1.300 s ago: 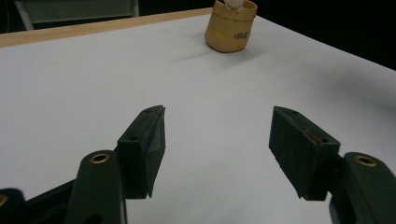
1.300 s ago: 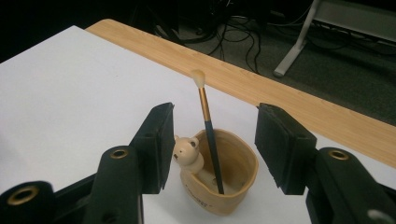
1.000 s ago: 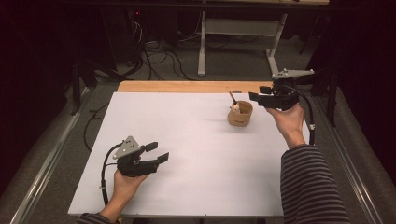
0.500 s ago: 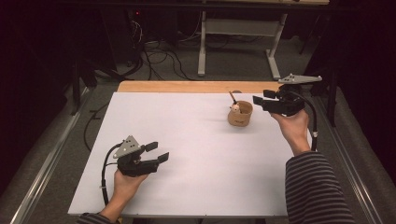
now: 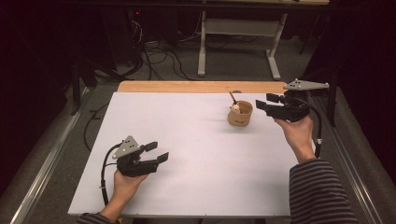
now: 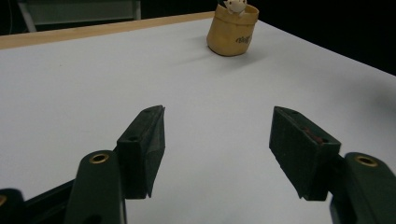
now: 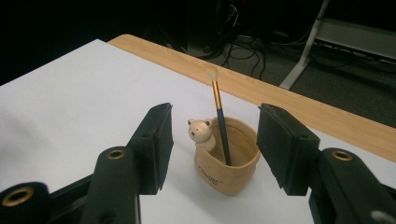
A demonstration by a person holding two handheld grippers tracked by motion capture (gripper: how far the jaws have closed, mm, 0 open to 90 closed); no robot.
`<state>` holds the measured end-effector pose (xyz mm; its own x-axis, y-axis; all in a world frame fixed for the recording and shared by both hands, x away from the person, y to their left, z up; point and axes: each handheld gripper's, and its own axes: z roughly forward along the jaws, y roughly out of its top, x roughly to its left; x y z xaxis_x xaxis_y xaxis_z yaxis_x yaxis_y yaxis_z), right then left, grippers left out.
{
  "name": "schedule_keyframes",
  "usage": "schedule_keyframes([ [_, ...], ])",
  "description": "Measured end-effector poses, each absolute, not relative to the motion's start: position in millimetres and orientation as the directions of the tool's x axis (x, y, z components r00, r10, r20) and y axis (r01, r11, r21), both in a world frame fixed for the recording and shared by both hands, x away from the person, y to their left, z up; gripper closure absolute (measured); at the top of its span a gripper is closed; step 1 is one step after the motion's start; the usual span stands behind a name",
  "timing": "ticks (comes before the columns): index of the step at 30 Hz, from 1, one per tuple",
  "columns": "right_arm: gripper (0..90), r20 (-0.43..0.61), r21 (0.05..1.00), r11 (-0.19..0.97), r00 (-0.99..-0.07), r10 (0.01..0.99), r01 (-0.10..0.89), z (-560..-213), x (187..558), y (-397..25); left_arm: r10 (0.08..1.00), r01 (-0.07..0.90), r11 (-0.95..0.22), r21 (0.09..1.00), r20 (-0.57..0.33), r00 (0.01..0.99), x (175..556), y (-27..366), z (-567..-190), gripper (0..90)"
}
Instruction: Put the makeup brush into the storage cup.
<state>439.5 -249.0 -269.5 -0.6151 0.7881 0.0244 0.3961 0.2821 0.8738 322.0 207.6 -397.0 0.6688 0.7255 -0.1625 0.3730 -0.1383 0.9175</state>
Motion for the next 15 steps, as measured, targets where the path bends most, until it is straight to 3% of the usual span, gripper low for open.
schedule_keyframes([
  [15, 47.7, 0.044, 0.873, 0.265, -0.608, 0.793, 0.409, -283, 424, -259, 0.716, 0.374, -0.148, 0.916, -0.162, 0.679, 322, 206, -398, 35.9],
])
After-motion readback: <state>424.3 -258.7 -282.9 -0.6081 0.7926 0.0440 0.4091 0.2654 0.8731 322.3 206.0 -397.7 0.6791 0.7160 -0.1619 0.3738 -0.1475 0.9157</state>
